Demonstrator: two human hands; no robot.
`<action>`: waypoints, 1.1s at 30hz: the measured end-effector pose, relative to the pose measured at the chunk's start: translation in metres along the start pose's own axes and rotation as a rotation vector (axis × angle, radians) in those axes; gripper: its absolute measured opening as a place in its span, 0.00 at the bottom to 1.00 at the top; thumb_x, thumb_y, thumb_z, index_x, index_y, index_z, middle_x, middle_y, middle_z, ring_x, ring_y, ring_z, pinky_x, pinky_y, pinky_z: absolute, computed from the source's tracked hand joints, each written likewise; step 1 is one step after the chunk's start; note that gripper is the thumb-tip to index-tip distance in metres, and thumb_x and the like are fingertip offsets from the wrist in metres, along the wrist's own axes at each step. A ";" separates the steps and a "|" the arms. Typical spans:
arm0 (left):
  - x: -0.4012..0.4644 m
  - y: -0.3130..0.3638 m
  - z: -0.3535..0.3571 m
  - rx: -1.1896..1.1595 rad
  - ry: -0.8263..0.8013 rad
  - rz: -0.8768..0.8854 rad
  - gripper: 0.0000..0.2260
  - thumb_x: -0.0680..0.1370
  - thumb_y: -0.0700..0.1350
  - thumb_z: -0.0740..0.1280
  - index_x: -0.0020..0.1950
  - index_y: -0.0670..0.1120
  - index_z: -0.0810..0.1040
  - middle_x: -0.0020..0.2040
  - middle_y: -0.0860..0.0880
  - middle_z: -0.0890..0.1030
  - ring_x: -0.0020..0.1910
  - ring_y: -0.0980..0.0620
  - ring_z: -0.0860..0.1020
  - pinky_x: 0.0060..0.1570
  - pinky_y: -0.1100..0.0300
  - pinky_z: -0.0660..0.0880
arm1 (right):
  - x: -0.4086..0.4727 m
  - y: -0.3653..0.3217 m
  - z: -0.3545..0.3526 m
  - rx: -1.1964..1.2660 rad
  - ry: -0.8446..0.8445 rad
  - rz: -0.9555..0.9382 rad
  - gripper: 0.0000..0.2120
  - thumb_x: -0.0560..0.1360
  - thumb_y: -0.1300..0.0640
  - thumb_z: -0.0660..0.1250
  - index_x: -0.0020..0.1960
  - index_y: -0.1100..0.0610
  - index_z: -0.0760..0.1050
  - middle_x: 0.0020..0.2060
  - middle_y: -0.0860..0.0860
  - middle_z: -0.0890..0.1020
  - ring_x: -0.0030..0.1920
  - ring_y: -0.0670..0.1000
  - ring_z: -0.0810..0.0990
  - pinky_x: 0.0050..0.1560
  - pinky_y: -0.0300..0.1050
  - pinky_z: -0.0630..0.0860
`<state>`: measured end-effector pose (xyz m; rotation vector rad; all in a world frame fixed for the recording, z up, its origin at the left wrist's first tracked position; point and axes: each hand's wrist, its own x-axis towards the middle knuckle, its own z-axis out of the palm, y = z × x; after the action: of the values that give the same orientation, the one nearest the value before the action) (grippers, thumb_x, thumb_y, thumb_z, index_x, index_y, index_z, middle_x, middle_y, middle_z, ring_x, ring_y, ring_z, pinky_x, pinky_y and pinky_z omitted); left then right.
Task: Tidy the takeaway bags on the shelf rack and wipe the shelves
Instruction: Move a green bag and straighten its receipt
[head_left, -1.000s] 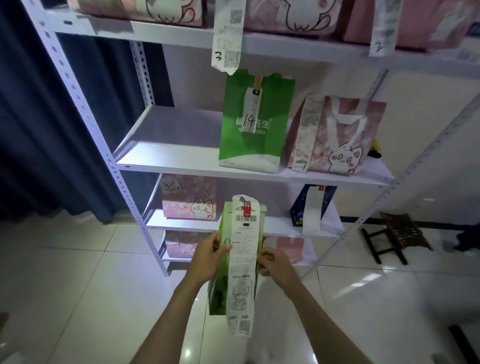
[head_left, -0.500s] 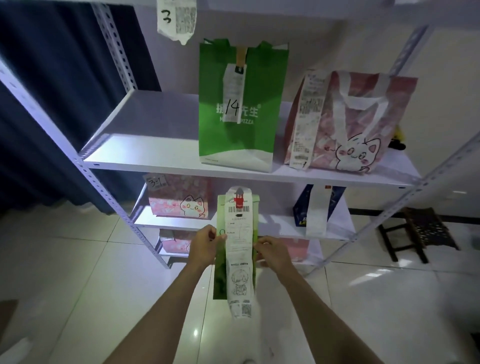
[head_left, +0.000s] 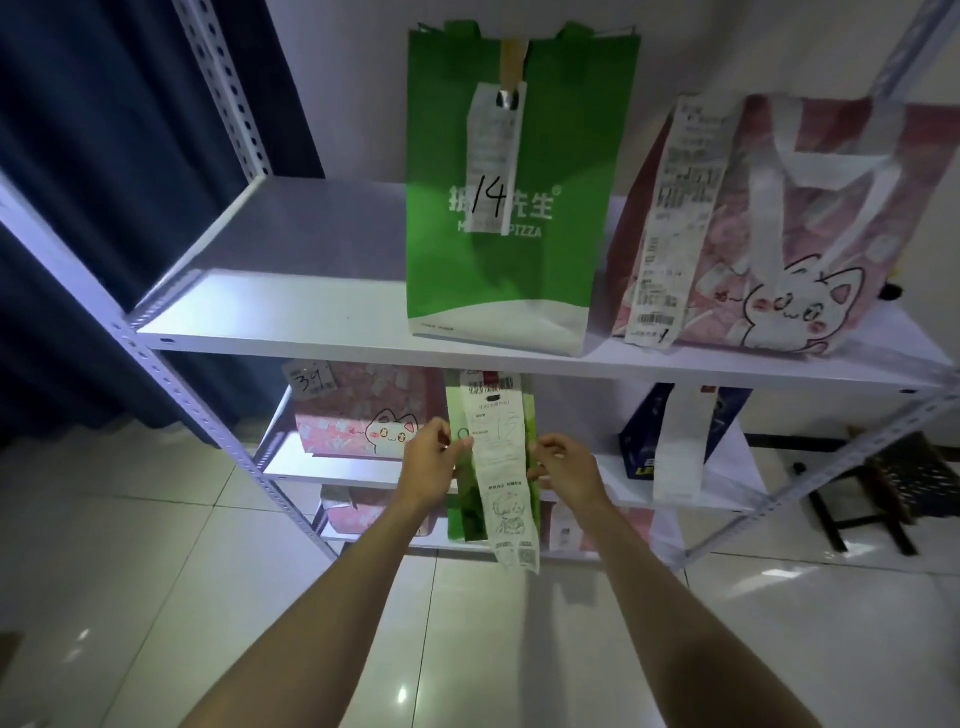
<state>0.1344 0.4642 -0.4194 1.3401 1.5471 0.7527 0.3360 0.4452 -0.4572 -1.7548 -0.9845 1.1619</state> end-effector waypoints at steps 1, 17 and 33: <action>0.006 -0.002 0.000 0.004 -0.003 0.016 0.09 0.81 0.43 0.69 0.48 0.39 0.72 0.49 0.50 0.83 0.50 0.46 0.84 0.43 0.53 0.85 | 0.006 0.000 0.001 0.019 0.008 -0.015 0.06 0.80 0.57 0.70 0.48 0.60 0.79 0.43 0.58 0.85 0.39 0.56 0.86 0.40 0.47 0.83; 0.069 -0.034 0.037 0.148 0.112 0.201 0.10 0.82 0.47 0.69 0.45 0.44 0.72 0.40 0.51 0.77 0.35 0.56 0.74 0.32 0.67 0.66 | 0.065 0.047 0.034 0.281 0.146 -0.103 0.08 0.82 0.63 0.65 0.44 0.60 0.71 0.47 0.57 0.82 0.47 0.53 0.84 0.40 0.44 0.84; 0.029 -0.015 0.011 0.229 0.116 0.065 0.12 0.77 0.47 0.75 0.49 0.44 0.74 0.43 0.48 0.80 0.43 0.48 0.79 0.39 0.59 0.71 | 0.011 0.018 -0.023 0.273 0.176 0.073 0.09 0.81 0.68 0.63 0.59 0.61 0.76 0.46 0.52 0.79 0.40 0.53 0.80 0.36 0.45 0.74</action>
<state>0.1387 0.4881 -0.4440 1.5432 1.7298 0.7197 0.3638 0.4433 -0.4712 -1.6510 -0.6305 1.1082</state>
